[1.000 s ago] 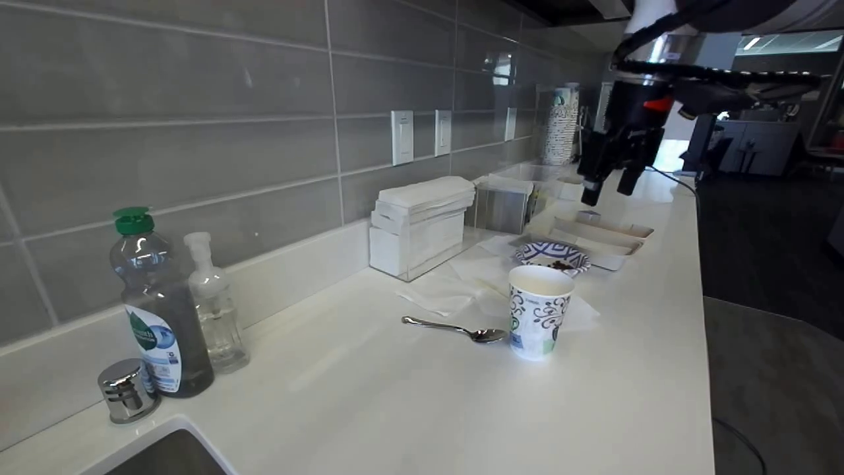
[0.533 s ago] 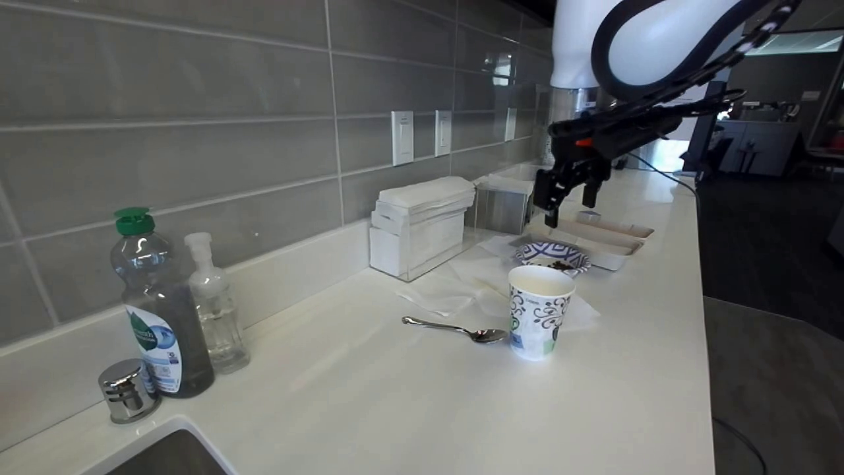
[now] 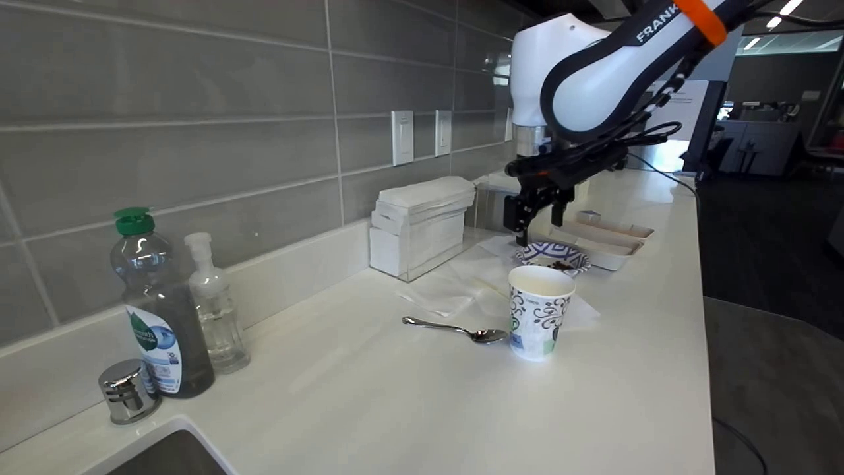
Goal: Pour the contents from the bowl to the lunch pack
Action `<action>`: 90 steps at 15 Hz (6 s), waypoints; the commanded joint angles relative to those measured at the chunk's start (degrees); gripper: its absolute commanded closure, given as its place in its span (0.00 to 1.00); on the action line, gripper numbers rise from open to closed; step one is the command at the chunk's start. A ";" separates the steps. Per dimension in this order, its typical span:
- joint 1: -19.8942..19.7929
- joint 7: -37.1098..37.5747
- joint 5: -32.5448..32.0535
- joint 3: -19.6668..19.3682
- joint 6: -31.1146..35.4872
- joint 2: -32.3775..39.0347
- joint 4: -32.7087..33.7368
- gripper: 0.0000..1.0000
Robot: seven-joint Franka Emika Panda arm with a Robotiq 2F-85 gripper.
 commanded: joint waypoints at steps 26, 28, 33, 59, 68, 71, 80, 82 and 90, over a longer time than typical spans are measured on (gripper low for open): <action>5.21 1.74 0.04 -7.46 0.15 14.21 10.04 0.51; 5.71 1.95 0.14 -7.75 0.16 15.31 10.67 0.53; 6.82 2.49 0.14 -8.63 -0.25 17.27 12.08 0.50; 9.03 4.55 -0.96 -10.20 -0.60 14.87 10.64 0.98; 10.72 7.36 -2.62 -10.01 -2.93 8.29 7.30 0.98; 10.26 6.96 -3.47 -9.59 -5.37 5.41 6.20 0.98; 2.56 -12.49 3.98 -8.63 -3.99 3.20 6.42 0.98; 0.65 -18.77 7.73 -8.40 -3.74 3.11 6.66 0.98; -5.85 -42.34 26.74 -7.87 -5.98 1.21 7.96 0.98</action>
